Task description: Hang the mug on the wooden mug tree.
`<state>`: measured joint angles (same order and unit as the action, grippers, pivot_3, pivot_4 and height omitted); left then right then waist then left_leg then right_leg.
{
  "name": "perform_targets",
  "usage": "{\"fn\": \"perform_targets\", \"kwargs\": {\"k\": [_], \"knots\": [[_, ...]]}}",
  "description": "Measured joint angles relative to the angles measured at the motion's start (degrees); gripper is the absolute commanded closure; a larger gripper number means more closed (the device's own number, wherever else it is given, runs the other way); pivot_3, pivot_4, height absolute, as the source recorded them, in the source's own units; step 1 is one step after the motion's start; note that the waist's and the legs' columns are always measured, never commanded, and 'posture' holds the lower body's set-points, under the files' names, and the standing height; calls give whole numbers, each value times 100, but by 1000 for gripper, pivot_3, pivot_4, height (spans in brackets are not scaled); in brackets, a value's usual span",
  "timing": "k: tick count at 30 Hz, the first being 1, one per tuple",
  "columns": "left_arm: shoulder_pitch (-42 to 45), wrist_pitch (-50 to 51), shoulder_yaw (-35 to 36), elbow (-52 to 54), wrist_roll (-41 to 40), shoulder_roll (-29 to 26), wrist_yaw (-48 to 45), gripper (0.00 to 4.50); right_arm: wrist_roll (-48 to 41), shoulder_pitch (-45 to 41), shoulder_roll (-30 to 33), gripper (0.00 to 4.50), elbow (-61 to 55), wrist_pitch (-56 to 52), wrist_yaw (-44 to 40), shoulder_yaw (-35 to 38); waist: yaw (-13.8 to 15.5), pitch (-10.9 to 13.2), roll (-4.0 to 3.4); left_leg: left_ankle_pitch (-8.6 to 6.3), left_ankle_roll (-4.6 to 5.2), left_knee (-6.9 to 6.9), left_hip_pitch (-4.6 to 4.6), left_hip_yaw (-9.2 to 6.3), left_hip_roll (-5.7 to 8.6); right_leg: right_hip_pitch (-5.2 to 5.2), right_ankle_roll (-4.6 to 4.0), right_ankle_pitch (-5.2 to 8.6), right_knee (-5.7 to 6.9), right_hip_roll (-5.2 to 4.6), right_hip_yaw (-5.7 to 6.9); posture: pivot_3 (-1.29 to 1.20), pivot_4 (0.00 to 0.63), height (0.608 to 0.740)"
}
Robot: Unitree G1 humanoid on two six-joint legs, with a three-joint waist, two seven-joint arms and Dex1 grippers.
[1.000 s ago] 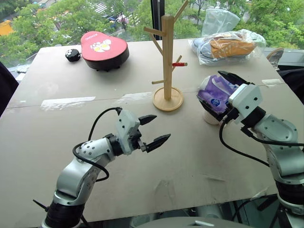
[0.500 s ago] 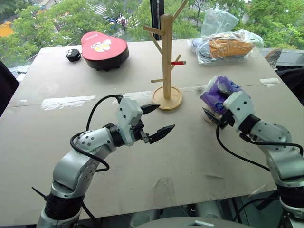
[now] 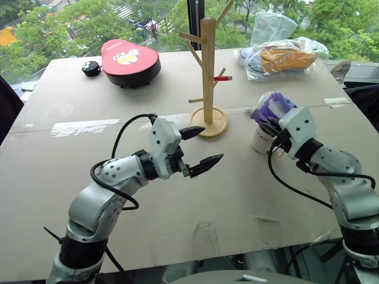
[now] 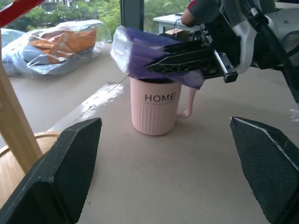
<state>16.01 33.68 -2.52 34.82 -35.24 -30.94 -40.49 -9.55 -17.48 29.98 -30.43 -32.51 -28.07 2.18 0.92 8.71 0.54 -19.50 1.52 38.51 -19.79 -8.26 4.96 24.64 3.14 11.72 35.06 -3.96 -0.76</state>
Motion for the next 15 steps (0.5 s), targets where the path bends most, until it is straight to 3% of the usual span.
{"fn": "perform_targets", "kwargs": {"k": [6, 9, 14, 15], "knots": [[683, 21, -559, -533, 51, 215, -311, 0, -112, 193, 647, 4456, -296, -272, -43, 1026, 0, -1, 2, 0, 0, -2, -5, -5, 3, 1, 0, 0, -4, -1, 6, 0, 150, 740], [1017, -13, -825, -829, 253, 312, -439, 0, -90, 850, 956, 4456, -241, -340, -100, 1697, -7, -5, 5, 0, 1, -1, -4, 2, 3, 0, 0, 0, -1, -3, -2, 0, 150, 740], [1126, -19, -1292, -1102, 446, 416, -721, 0, 38, 1944, 948, 4456, 33, -107, -121, 2271, -23, -6, 6, 0, 1, 9, 5, 14, 0, 5, 1, 0, 26, -4, -20, 0, 150, 740], [1146, -34, -1344, -1119, 459, 448, -776, 0, 63, 2160, 929, 4174, 125, -17, -122, 2344, -14, -6, 6, 0, 1, 13, 6, 13, 0, 5, 0, 0, 33, -4, -19, 0, 150, 740]]}}
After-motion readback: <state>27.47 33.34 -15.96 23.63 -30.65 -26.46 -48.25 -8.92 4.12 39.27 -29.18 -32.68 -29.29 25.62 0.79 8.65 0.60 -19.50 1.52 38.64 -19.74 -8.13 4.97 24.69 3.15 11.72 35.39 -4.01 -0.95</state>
